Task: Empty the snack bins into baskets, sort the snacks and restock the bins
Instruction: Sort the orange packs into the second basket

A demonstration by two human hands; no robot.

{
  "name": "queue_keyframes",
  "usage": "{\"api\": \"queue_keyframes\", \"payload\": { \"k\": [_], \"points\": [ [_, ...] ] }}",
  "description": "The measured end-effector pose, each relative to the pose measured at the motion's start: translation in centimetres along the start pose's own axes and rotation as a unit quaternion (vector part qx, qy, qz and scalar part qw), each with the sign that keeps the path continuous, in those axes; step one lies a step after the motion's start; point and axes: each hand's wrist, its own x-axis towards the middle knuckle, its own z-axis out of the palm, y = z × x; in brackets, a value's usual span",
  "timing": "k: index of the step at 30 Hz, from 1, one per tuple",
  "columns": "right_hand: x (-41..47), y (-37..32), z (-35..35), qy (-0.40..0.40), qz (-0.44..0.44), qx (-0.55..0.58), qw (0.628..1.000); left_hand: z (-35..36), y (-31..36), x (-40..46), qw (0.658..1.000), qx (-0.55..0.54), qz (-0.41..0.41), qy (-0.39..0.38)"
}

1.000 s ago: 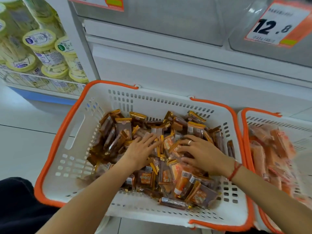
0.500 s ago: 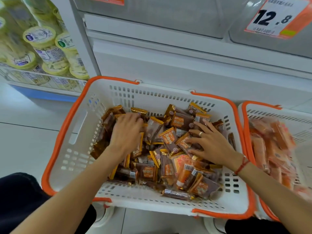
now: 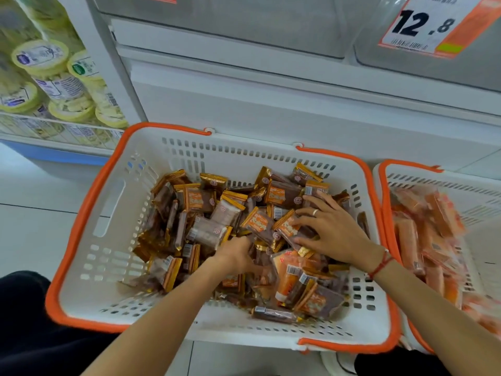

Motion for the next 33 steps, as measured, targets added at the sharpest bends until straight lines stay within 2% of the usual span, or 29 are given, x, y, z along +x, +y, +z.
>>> {"api": "queue_keyframes", "payload": {
  "k": [2, 4, 6, 8, 9, 10, 11, 12, 13, 14, 15, 16, 18, 22, 24, 29, 31, 33],
  "points": [
    [0.1, 0.3, 0.0, -0.007, 0.001, 0.000, 1.000, -2.1, -1.0, -0.8, 0.998, 0.047, -0.001, 0.032],
    [0.2, 0.3, 0.0, -0.006, 0.001, -0.002, 1.000, -5.0, -2.9, -2.2, 0.981, 0.134, -0.023, 0.139],
    [0.2, 0.3, 0.0, -0.004, -0.005, -0.015, 1.000, -6.9, -5.4, -3.6, 0.932, 0.193, -0.048, 0.303],
    [0.2, 0.2, 0.0, -0.005, -0.005, -0.021, 1.000, -7.2, -7.0, -4.6, 0.876, 0.159, -0.052, 0.453],
    [0.2, 0.2, 0.0, -0.006, -0.004, -0.021, 1.000, -7.0, -7.0, -4.7, 0.857, 0.142, -0.023, 0.494],
    [0.2, 0.2, 0.0, -0.009, -0.004, -0.022, 1.000, -6.4, -6.3, -4.8, 0.862, 0.134, 0.015, 0.488],
    [0.2, 0.2, -0.1, -0.013, -0.005, -0.021, 1.000, -5.7, -5.2, -4.8, 0.892, 0.122, 0.064, 0.430],
    [0.1, 0.1, -0.3, -0.017, -0.005, -0.019, 1.000, -4.8, -3.9, -4.5, 0.934, 0.114, 0.101, 0.322],
    [0.1, 0.1, -0.4, -0.022, -0.003, -0.013, 1.000, -3.7, -2.6, -3.9, 0.971, 0.114, 0.107, 0.182],
    [0.1, 0.1, -0.5, -0.024, -0.004, -0.009, 1.000, -2.6, -1.6, -3.1, 0.988, 0.110, 0.092, 0.051],
    [0.0, 0.0, -0.6, -0.026, -0.005, -0.002, 1.000, -1.7, -0.8, -2.2, 0.991, 0.111, 0.066, -0.040],
    [0.0, 0.0, -0.7, -0.026, -0.008, 0.005, 1.000, -1.0, -0.1, -1.5, 0.989, 0.113, 0.044, -0.083],
    [-0.2, -0.1, -0.9, -0.030, -0.011, 0.009, 0.999, 0.1, 0.8, -0.6, 0.989, 0.116, 0.024, -0.084],
    [-0.4, -0.4, -1.0, -0.036, -0.023, 0.005, 0.999, 1.8, 1.9, 0.1, 0.980, 0.197, 0.014, -0.030],
    [-0.4, -0.8, -1.5, -0.057, -0.019, 0.015, 0.998, 1.8, 2.1, -0.1, 0.980, 0.199, 0.008, -0.017],
    [0.5, -2.8, -2.3, -0.178, -0.036, 0.050, 0.982, -2.3, 0.1, -0.9, 0.997, 0.038, -0.008, -0.074],
    [1.2, -3.7, -3.1, -0.199, -0.047, 0.056, 0.977, -4.6, -1.8, -1.6, 0.999, 0.008, -0.016, -0.032],
    [1.8, -4.5, -3.9, -0.216, -0.050, 0.080, 0.972, -6.4, -3.9, -2.7, 0.998, -0.001, -0.037, 0.049]
  ]
}}
